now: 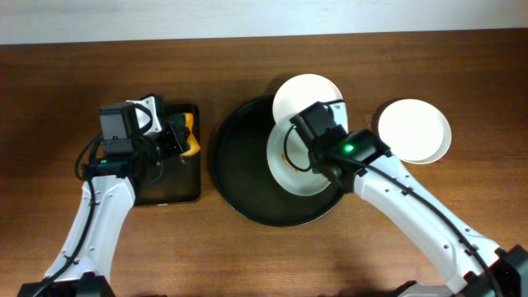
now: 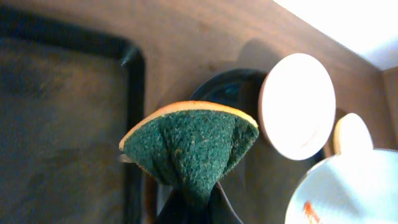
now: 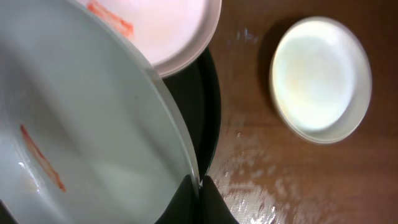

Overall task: Clean dirty plates on tray and stack at the side
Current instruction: 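Move the sponge with the left gripper onto the held pale blue plate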

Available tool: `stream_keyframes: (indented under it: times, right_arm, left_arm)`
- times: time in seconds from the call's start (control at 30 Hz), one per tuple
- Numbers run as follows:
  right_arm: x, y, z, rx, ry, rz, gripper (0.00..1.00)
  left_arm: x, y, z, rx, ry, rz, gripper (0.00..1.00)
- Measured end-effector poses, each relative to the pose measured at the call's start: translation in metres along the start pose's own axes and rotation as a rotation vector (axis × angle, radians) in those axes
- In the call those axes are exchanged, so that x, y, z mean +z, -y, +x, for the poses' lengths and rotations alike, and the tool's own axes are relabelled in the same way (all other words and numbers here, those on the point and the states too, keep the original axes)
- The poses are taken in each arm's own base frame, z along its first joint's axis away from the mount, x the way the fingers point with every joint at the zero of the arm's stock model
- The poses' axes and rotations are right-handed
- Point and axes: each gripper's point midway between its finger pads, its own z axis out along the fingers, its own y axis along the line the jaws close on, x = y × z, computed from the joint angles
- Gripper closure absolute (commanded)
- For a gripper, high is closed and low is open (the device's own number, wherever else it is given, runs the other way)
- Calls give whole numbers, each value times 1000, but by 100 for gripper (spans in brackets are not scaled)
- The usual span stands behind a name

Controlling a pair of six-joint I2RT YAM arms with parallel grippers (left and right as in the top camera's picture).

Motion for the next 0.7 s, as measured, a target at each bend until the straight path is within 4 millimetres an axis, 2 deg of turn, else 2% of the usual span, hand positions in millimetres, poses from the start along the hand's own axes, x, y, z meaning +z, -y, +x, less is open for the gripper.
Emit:
stream_keyframes:
  times: [0.13,0.2,0.3,0.4,0.47,0.53,0.6,0.7]
  right_arm:
    - [10,2,9,154,-112,-137,96]
    - [13,11,16,241,-169,-146,96]
    - [17,22,17,322,-193,-139,96]
    - [19,21,18,354,-195,-139,96]
    - [29,18,26,400,-204,-136,96]
    - [40,13,39,428,-229,-139,96]
    - [50,8,56,443,-265,-145,96]
    - [58,4,60,456,-261,-159,96]
  left_arm:
    - [10,40,8,36,-17,95,100]
    - [17,66,24,82,-52,141,100]
    - [24,103,45,156,-89,199,100]
    - [29,123,60,207,-99,201,100]
    - [32,136,71,240,-112,213,100]
    - [37,141,81,254,-136,218,100]
    - [53,132,95,248,-186,192,100]
    - [60,128,101,244,-208,178,100]
